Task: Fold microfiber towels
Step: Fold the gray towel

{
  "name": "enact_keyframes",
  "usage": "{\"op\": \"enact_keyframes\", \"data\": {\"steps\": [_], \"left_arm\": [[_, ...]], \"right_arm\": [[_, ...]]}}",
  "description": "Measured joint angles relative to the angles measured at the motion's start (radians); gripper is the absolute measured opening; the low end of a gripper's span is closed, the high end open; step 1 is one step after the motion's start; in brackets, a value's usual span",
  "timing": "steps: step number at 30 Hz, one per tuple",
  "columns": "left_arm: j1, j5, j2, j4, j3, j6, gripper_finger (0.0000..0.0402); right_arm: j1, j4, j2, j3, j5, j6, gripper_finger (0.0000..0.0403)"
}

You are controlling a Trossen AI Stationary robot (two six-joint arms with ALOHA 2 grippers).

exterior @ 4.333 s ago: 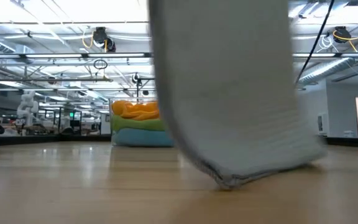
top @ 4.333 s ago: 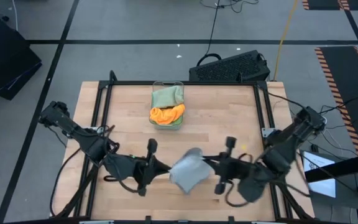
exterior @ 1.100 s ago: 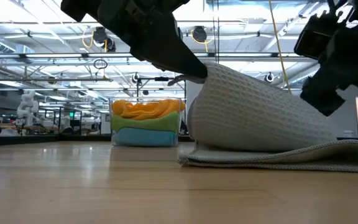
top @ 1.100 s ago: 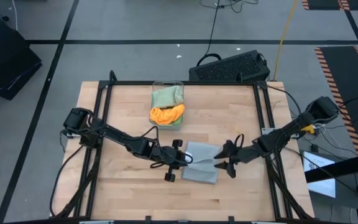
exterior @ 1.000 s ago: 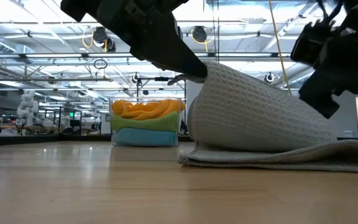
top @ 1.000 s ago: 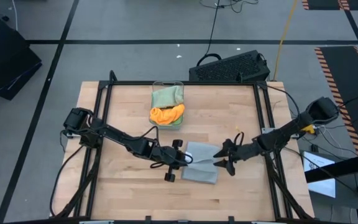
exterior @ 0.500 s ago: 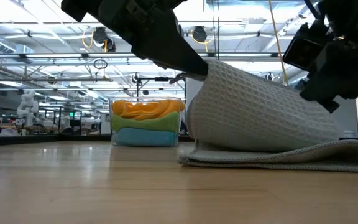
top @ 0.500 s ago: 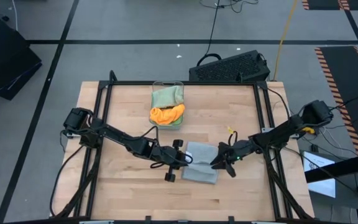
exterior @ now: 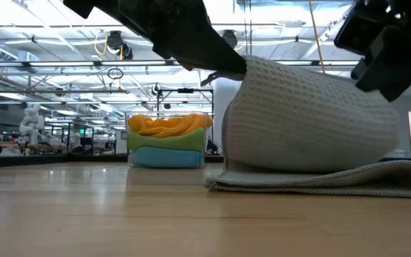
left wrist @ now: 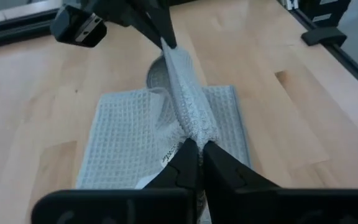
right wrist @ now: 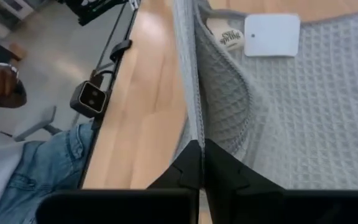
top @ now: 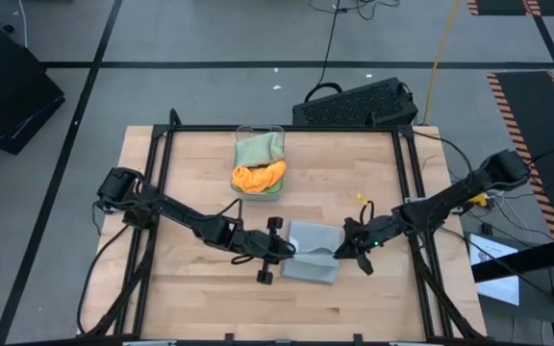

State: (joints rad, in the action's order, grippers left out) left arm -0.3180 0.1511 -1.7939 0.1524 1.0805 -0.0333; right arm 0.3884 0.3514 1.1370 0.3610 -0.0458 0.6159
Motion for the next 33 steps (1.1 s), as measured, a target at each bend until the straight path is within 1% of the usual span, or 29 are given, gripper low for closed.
{"op": "enact_keyframes", "data": {"steps": [4, 7, 10, 13, 16, 19, 21, 24, 26, 28, 30, 33], "left_arm": [[-0.004, 0.01, 0.0, 0.007, 0.0, -0.008, 0.0006], [0.001, 0.009, -0.013, 0.0, 0.0, 0.011, 0.0014], [0.004, 0.001, -0.045, -0.005, -0.001, 0.014, 0.0012], [0.01, -0.012, -0.088, 0.012, 0.0, 0.027, 0.0005], [0.011, -0.012, -0.106, 0.01, 0.0, 0.044, 0.0012], [0.01, 0.002, -0.104, 0.009, 0.0, 0.042, 0.0016], [0.007, 0.014, -0.096, 0.0, 0.0, 0.027, 0.001], [0.007, 0.037, -0.077, 0.015, 0.0, 0.005, 0.0006], [0.008, 0.061, -0.058, -0.008, -0.001, -0.009, 0.0012], [0.008, 0.071, -0.053, 0.007, 0.0, -0.014, 0.0015], [0.008, 0.069, -0.041, -0.012, -0.001, -0.016, 0.0013], [0.008, 0.035, -0.036, -0.024, 0.001, -0.008, 0.0005]], "right_arm": [[0.016, -0.125, -0.029, 0.05, 0.023, 0.014, 0.0003], [0.037, -0.124, -0.019, 0.057, 0.039, 0.034, 0.0003], [0.058, -0.125, 0.014, 0.057, 0.071, 0.058, 0.0003], [0.072, -0.124, 0.042, 0.057, 0.066, 0.076, 0.0003], [0.081, -0.113, 0.067, 0.057, 0.051, 0.093, 0.0004], [0.086, -0.059, 0.097, 0.057, 0.04, 0.082, 0.0006], [0.086, -0.033, 0.109, 0.057, 0.04, 0.075, 0.0007], [0.086, -0.025, 0.115, 0.057, 0.04, 0.065, 0.0004], [0.086, -0.02, 0.115, 0.057, 0.044, 0.063, 0.0003], [0.086, -0.019, 0.114, 0.057, 0.044, 0.061, 0.0003], [0.086, -0.02, 0.115, 0.057, 0.045, 0.061, 0.0004], [0.086, -0.03, 0.118, 0.057, 0.05, 0.061, 0.0004]]}}
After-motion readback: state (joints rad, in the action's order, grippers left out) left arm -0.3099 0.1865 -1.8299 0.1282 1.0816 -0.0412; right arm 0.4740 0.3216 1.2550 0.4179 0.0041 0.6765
